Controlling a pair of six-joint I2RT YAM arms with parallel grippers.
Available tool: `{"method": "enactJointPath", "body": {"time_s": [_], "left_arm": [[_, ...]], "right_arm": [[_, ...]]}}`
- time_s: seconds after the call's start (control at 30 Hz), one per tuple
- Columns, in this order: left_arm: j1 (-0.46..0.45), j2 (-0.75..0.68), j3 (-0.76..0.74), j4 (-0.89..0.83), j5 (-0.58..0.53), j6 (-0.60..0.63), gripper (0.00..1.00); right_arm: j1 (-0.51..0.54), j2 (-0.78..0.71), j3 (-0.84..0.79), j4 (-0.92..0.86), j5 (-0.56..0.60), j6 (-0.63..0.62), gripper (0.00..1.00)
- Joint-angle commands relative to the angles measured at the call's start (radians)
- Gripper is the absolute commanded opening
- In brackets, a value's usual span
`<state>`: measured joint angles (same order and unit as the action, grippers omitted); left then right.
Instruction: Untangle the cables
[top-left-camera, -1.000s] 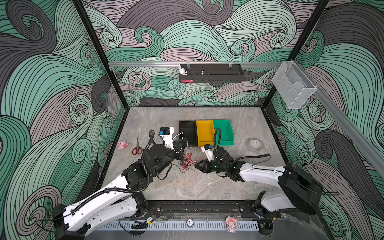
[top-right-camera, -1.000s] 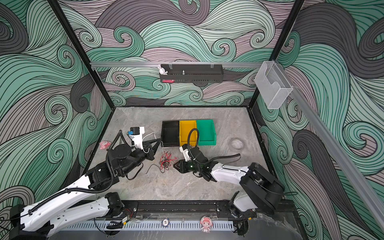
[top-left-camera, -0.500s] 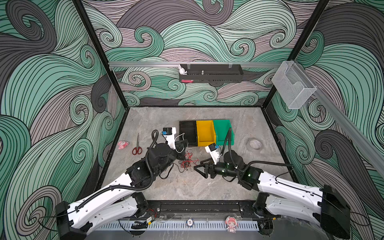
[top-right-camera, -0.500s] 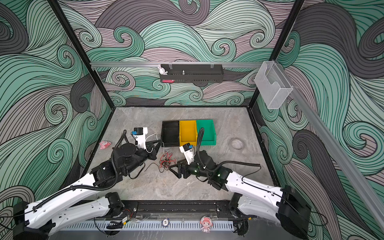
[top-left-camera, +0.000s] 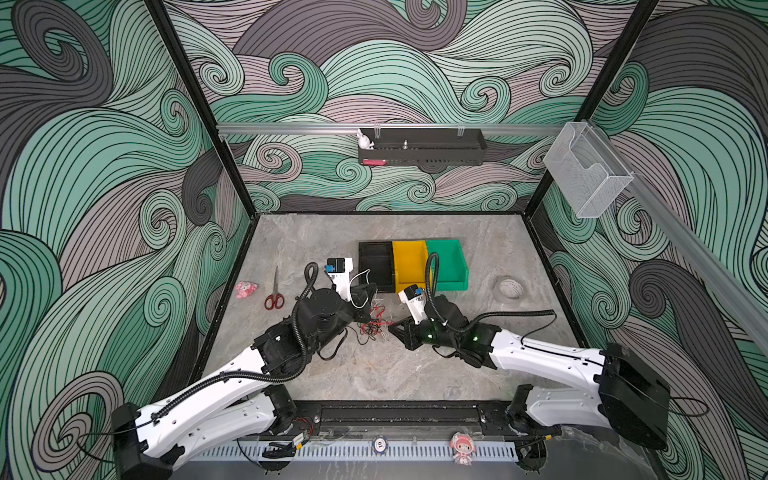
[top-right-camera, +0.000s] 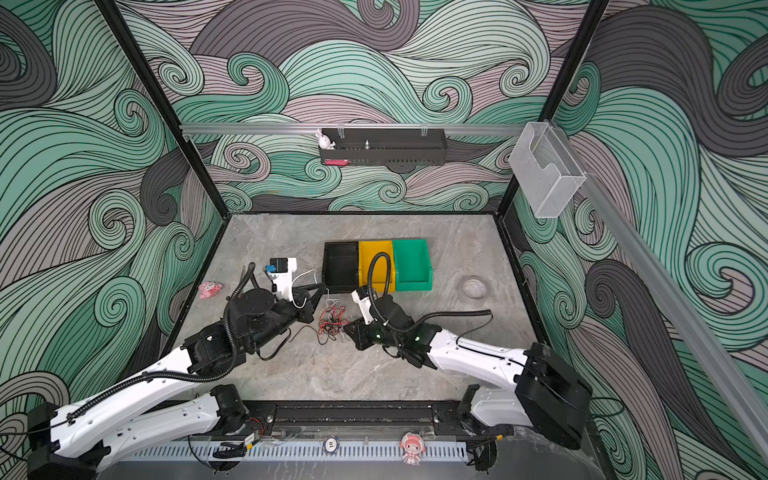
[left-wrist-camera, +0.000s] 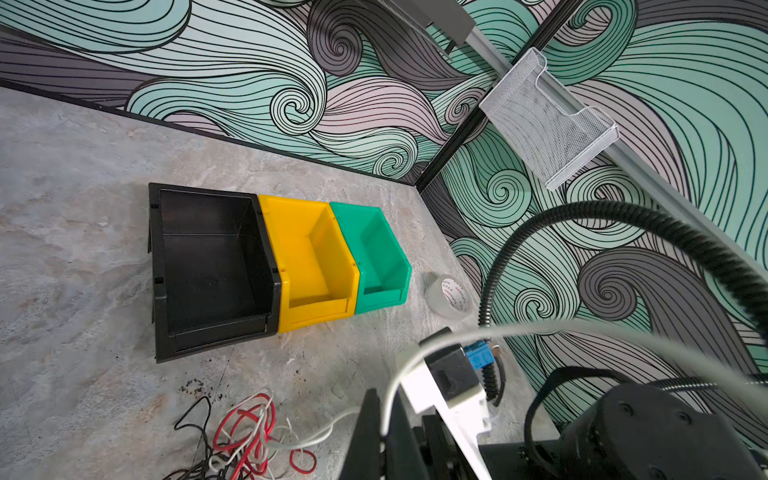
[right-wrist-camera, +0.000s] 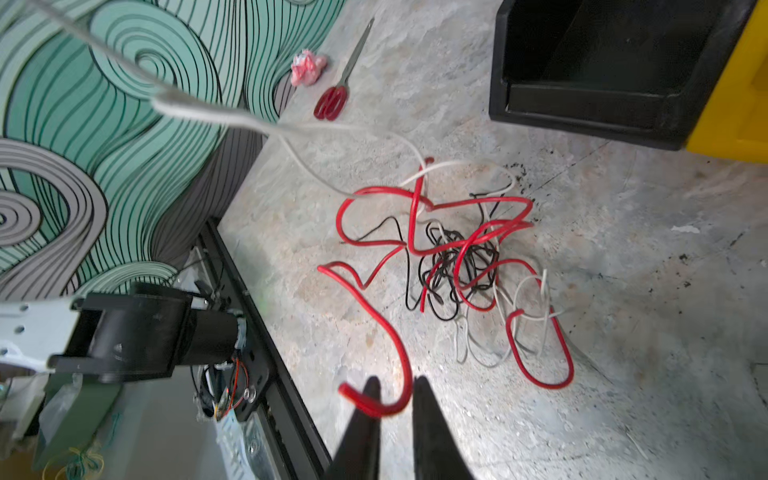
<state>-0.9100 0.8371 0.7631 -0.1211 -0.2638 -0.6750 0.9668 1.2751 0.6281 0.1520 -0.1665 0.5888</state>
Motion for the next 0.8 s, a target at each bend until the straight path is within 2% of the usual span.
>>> {"method": "enactJointPath", "body": {"time_s": [0.0,0.13,0.23,0.27,0.33,0.43,0.77], "left_arm": [[0.006,-0.032,0.006,-0.010,0.001,-0.011,0.00],[0.007,-0.050,-0.003,-0.020,-0.006,-0.009,0.00],[0.007,-0.058,-0.011,-0.022,-0.012,-0.008,0.00],[0.007,-0.058,-0.012,-0.024,-0.013,-0.008,0.00],[0.007,-0.058,-0.014,-0.025,-0.011,-0.008,0.00],[0.007,-0.055,-0.013,-0.022,-0.006,-0.008,0.00],[0.007,-0.048,-0.012,-0.020,0.002,-0.011,0.00]], "right_arm": [[-0.003,-0.003,0.011,-0.010,0.078,-0.001,0.09],[-0.018,-0.017,-0.016,-0.019,0.108,0.009,0.04],[-0.022,-0.032,-0.029,0.010,0.042,-0.017,0.07],[-0.022,-0.036,-0.031,0.029,-0.002,-0.035,0.11],[-0.020,-0.043,-0.030,0.053,-0.082,-0.071,0.28],[-0.019,-0.062,-0.033,0.067,-0.109,-0.096,0.42],[-0.020,-0.006,0.026,0.070,-0.120,-0.128,0.44]]}}
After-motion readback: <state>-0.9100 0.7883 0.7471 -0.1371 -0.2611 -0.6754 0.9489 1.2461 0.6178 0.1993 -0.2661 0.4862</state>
